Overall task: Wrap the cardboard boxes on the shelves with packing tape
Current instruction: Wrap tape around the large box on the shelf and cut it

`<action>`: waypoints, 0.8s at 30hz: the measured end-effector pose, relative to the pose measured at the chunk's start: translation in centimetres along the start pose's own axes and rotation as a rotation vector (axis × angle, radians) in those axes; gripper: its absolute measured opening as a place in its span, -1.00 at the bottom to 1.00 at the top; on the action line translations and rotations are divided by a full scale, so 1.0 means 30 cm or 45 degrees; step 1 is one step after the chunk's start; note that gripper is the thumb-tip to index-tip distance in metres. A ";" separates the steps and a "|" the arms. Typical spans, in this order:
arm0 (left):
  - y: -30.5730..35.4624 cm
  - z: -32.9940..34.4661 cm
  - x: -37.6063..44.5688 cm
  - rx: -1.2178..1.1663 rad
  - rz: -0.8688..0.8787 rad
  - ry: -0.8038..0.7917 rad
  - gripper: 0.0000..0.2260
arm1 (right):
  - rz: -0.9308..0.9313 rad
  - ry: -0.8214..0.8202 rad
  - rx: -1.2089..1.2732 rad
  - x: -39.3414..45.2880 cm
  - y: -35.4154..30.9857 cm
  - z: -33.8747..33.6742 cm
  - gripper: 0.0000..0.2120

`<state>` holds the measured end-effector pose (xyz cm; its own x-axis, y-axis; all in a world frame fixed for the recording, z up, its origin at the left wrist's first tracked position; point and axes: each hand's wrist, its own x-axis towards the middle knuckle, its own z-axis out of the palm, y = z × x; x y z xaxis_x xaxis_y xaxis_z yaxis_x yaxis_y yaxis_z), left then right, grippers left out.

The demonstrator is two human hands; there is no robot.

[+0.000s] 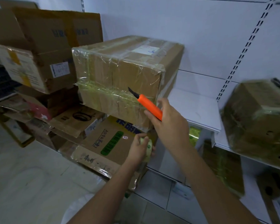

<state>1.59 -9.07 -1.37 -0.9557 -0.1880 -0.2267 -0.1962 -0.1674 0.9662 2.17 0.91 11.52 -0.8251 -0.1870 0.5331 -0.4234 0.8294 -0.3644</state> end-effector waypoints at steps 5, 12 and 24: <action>0.003 -0.011 -0.014 -0.074 -0.065 0.034 -0.79 | 0.132 -0.550 0.004 -0.196 0.104 0.014 -0.59; -0.008 0.000 -0.040 0.032 0.020 0.117 -0.87 | -0.018 -0.805 -0.279 -0.150 0.091 0.076 -0.53; 0.011 0.027 -0.060 0.127 0.092 0.315 -0.94 | 0.153 -0.880 -0.455 -0.044 0.115 0.182 -0.76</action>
<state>3.06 -8.00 -0.54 -0.8876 -0.4289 -0.1679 -0.1619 -0.0507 0.9855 -0.24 1.15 5.39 -0.9529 -0.2726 -0.1330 -0.2670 0.9619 -0.0592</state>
